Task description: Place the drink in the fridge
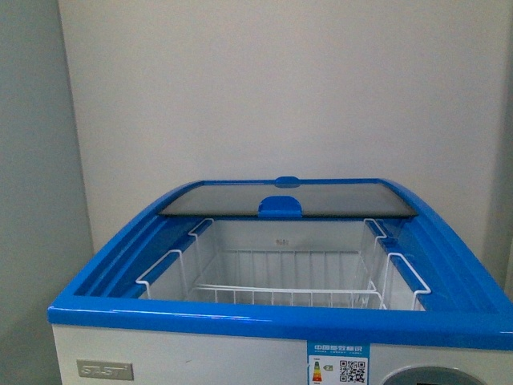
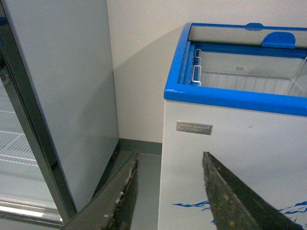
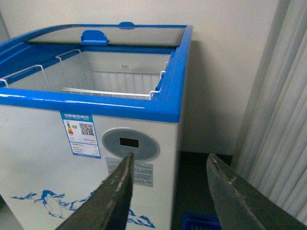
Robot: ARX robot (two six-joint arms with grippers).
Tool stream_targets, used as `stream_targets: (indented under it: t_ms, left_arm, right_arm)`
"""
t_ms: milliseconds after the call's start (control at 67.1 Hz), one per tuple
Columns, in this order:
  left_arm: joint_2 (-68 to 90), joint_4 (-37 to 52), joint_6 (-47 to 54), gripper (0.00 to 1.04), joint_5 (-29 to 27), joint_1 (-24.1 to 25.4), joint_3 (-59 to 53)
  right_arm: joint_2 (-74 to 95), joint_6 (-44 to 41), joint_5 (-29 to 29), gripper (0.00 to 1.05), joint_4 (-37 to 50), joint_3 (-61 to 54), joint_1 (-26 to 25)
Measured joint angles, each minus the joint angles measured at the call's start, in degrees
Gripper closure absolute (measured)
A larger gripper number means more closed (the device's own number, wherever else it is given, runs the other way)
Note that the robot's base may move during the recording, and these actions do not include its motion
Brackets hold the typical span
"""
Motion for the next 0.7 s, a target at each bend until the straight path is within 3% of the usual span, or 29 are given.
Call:
stream_targets:
  t_ms: [164,253,701]
  left_arm:
    - [0.00,0.00,0.00,0.27,0.00,0.00,0.00]
    - [0.00,0.00,0.04,0.07,0.00,0.00,0.00]
    - [0.00,0.00,0.02,0.08,0.00,0.00,0.00]
  right_arm:
    - [0.00,0.02,0.02,0.27,0.00,0.00,0.00]
    - [0.00,0.02,0.00,0.06,0.00,0.00,0.00]
    - [0.00,0.02,0.00,0.08,0.00,0.00,0.00]
